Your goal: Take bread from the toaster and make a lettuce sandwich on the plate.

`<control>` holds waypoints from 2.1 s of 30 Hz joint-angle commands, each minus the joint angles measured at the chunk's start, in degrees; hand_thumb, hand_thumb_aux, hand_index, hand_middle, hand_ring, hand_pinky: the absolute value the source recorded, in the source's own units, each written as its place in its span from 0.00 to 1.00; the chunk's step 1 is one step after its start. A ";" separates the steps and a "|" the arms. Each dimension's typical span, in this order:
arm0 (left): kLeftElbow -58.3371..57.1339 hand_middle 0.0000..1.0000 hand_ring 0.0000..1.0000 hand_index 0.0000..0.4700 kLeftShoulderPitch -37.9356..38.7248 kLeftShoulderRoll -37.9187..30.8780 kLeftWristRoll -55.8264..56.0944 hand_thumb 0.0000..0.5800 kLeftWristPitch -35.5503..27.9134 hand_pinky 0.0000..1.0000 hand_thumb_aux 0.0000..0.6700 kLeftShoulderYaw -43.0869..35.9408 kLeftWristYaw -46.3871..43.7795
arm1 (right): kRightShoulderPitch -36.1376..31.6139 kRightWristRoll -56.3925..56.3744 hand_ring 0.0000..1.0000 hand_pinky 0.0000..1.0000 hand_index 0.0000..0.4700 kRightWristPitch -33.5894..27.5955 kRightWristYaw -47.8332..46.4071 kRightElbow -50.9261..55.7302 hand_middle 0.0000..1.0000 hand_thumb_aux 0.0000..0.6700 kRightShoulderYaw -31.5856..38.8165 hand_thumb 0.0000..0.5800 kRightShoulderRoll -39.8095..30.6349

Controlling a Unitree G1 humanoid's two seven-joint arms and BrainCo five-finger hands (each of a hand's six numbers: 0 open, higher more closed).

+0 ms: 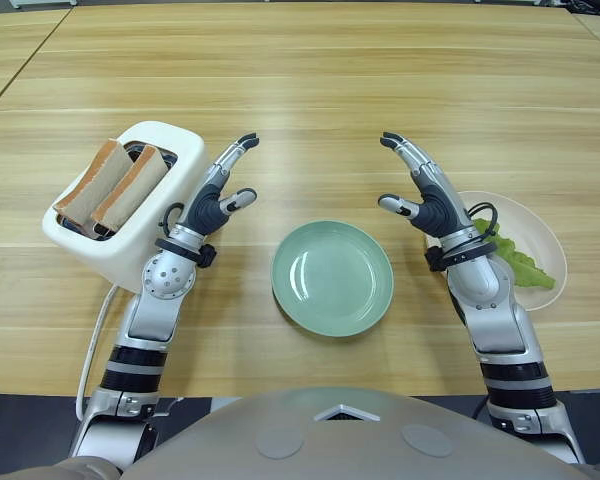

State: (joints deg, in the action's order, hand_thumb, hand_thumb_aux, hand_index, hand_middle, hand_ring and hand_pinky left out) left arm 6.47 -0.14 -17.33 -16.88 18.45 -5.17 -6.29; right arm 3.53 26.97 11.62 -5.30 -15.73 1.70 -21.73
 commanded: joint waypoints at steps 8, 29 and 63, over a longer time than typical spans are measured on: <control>7.38 0.00 0.00 0.00 2.20 0.05 0.01 0.00 2.07 0.00 0.00 1.41 0.81 | -0.96 0.65 0.00 0.00 0.00 -0.34 0.03 1.01 0.00 0.00 1.01 0.00 0.15; 7.20 0.00 0.00 0.00 9.45 -32.92 -14.08 0.00 -11.17 0.00 0.00 32.56 -10.96 | -0.63 1.95 0.00 0.00 0.00 0.00 0.43 1.17 0.00 0.00 1.89 0.00 -0.66; 24.08 0.00 0.00 1.00 -10.39 -26.05 25.00 1.00 -23.35 0.00 1.00 34.10 -12.39 | -6.45 6.06 0.00 0.00 0.00 -3.11 2.04 -2.25 0.00 0.00 -2.68 0.00 -2.52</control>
State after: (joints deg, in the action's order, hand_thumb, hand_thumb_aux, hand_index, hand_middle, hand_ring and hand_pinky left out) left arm 28.75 -9.99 -44.22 4.29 -1.86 30.62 -16.84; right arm -1.79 32.01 9.09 -3.35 -17.37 0.48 -22.51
